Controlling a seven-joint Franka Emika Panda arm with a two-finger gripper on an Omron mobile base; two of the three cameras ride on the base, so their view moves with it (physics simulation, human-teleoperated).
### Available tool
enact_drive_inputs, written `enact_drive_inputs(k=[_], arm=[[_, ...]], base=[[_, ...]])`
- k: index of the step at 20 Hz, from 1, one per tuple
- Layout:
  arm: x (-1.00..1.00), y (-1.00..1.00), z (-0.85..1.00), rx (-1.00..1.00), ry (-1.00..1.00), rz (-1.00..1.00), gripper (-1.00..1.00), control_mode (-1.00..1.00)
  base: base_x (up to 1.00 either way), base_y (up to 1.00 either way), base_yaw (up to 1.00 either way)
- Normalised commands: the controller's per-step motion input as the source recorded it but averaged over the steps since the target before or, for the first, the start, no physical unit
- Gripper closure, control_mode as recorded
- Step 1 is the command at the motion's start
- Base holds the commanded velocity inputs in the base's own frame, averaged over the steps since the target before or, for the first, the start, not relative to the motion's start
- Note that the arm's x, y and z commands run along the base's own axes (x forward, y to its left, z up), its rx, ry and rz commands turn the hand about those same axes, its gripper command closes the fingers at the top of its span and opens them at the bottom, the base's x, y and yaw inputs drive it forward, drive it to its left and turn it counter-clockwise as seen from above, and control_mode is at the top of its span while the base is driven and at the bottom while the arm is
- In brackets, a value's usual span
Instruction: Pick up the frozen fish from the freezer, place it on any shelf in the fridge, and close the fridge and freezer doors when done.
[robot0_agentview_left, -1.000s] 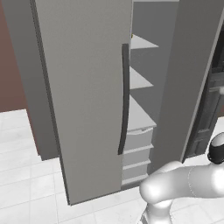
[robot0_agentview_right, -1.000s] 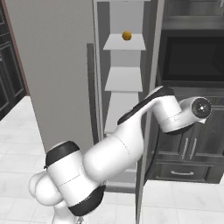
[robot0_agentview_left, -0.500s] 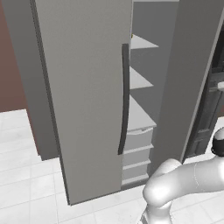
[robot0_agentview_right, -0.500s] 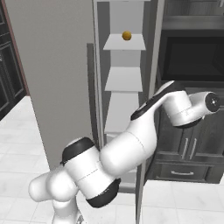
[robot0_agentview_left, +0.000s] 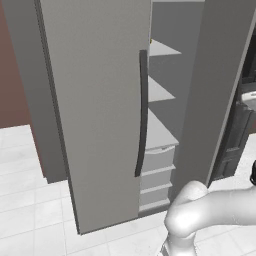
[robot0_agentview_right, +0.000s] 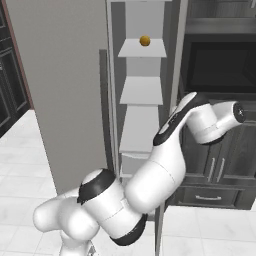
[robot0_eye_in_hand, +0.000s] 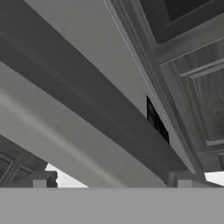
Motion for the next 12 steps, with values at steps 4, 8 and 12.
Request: enact_drive_inputs(k=[4, 8, 12], arm=[[0.10, 1.00, -0.12, 0.05, 0.00, 0.05, -1.00, -1.00], [0.08, 0.58, -0.06, 0.12, 0.00, 0.03, -1.00, -1.00], [-0.39, -0.08, 0.21, 0.07, 0.00, -0.01, -1.00, -1.00]], base=[[0.00, 0.00, 0.00], [0.00, 0.00, 0.00], [0.00, 0.00, 0.00]])
